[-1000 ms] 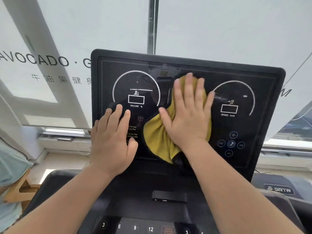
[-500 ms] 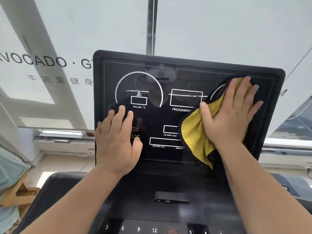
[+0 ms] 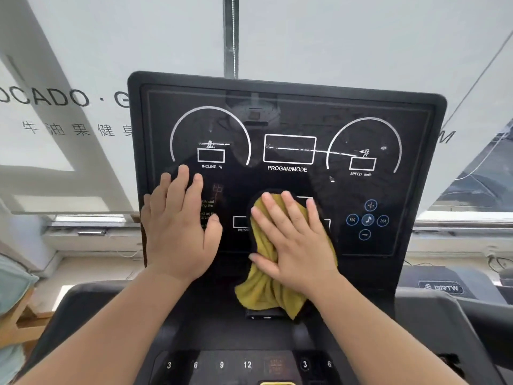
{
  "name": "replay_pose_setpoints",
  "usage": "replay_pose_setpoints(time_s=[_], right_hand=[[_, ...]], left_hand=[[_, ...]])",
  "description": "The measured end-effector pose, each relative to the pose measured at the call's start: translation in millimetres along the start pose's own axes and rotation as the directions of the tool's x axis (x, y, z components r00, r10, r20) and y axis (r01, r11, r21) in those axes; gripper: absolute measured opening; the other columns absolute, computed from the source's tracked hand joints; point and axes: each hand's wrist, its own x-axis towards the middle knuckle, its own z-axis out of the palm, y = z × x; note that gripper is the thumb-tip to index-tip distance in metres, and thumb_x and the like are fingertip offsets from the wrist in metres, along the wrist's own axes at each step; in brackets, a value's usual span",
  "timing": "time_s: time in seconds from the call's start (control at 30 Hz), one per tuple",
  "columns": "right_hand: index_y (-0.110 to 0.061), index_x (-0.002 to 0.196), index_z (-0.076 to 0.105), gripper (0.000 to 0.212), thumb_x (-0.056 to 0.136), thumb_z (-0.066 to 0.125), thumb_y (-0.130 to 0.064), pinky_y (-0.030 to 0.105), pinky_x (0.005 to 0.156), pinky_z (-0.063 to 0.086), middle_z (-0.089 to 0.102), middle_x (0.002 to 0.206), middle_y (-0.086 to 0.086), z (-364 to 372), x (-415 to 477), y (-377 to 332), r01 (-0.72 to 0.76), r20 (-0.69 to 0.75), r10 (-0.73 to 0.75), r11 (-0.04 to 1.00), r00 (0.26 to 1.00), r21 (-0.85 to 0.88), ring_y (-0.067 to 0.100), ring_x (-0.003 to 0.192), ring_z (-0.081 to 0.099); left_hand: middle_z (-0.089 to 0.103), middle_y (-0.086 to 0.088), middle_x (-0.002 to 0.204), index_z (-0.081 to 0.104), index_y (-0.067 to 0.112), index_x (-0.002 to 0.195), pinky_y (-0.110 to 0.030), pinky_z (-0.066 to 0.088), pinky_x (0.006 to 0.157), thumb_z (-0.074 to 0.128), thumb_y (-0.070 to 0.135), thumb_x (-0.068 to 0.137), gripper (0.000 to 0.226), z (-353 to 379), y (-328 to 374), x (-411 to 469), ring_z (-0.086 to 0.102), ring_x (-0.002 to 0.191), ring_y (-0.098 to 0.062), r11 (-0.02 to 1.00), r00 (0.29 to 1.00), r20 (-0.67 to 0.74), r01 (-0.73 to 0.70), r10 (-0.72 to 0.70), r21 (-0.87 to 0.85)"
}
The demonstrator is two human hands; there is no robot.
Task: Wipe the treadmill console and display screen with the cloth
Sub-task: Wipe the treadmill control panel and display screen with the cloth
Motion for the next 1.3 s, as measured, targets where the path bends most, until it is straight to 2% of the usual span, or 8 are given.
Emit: replay_pose_setpoints(time_s=[0.1,0.3,0.5,0.67,0.83,1.1,1.2,1.3], right_hand=[[-0.027,0.164,0.006,0.096,0.091,0.039,-0.079,0.061,0.126,-0.001,0.000,0.173,0.002,-6,-8,47,-0.234,-0.034,0.235,0.972,0.971,0.026,0.030,0.159,-0.004],[-0.019,0.164,-0.006,0.100,0.093,0.029,-0.080,0.064,0.124,-0.005,-0.012,0.172,0.010,-30,37,63,-0.623,0.015,0.630,0.764,0.777,0.165,0.037,0.157,-0.013],[-0.024,0.164,-0.003,0.086,0.100,0.034,-0.068,0.059,0.125,-0.009,-0.015,0.171,0.002,-17,41,-18,-0.285,-0.004,0.289,0.949,0.957,0.137,0.031,0.157,-0.016],[-0.030,0.165,0.003,0.078,0.103,0.039,-0.061,0.056,0.126,-0.007,-0.010,0.172,-0.004,8,-11,-17,-0.080,0.002,0.080,0.995,0.997,0.061,0.026,0.159,-0.012],[-0.028,0.165,0.009,0.077,0.101,0.038,-0.059,0.057,0.127,-0.002,-0.001,0.173,0.000,19,-67,43,-0.219,-0.028,0.221,0.973,0.975,0.075,0.028,0.160,-0.002],[-0.017,0.164,0.006,0.092,0.095,0.033,-0.072,0.060,0.124,-0.004,-0.002,0.173,0.011,-9,-44,134,-0.573,-0.001,0.579,0.807,0.815,0.141,0.037,0.158,-0.003],[-0.018,0.164,0.005,0.092,0.095,0.032,-0.073,0.061,0.125,-0.001,-0.003,0.173,0.009,-25,-8,133,-0.560,-0.025,0.572,0.811,0.820,0.166,0.037,0.158,-0.004],[-0.021,0.165,0.007,0.092,0.095,0.036,-0.073,0.060,0.125,-0.005,0.001,0.174,0.006,-22,-6,113,-0.406,-0.055,0.415,0.905,0.908,0.129,0.034,0.159,-0.003]], left_hand=[[0.038,-0.014,0.158,0.045,0.009,0.147,-0.068,0.030,0.111,0.043,0.040,0.082,0.072,1,-1,-1,0.030,0.145,-0.044,1.000,1.000,0.024,-0.004,0.003,0.013],[0.037,-0.014,0.159,0.043,0.009,0.147,-0.068,0.028,0.113,0.042,0.041,0.082,0.073,-1,0,-2,0.027,0.147,-0.044,1.000,0.999,0.036,0.015,-0.015,0.003],[0.052,-0.016,0.145,0.059,0.006,0.132,-0.061,0.038,0.106,0.052,0.039,0.074,0.067,-9,4,8,0.045,0.133,-0.045,1.000,1.000,-0.030,0.011,-0.010,0.027],[0.053,-0.015,0.140,0.061,0.008,0.124,-0.059,0.038,0.101,0.062,0.037,0.071,0.061,-10,24,6,0.047,0.131,-0.043,0.991,0.990,-0.104,-0.087,0.097,0.099],[0.043,-0.011,0.156,0.056,0.012,0.139,-0.061,0.033,0.110,0.065,0.040,0.072,0.074,20,75,-27,0.040,0.141,-0.039,0.932,0.940,0.132,-0.332,0.315,0.143],[0.039,-0.010,0.159,0.053,0.014,0.143,-0.066,0.034,0.110,0.060,0.041,0.070,0.079,28,100,-30,0.037,0.142,-0.040,0.939,0.933,0.286,-0.281,0.219,0.197],[0.044,-0.011,0.155,0.057,0.014,0.139,-0.066,0.039,0.105,0.061,0.040,0.069,0.075,26,101,-28,0.042,0.139,-0.040,0.944,0.936,0.276,-0.275,0.219,0.184],[0.048,-0.012,0.151,0.061,0.013,0.136,-0.065,0.042,0.102,0.063,0.040,0.068,0.073,27,103,-27,0.045,0.136,-0.040,0.943,0.942,0.255,-0.271,0.219,0.192]])
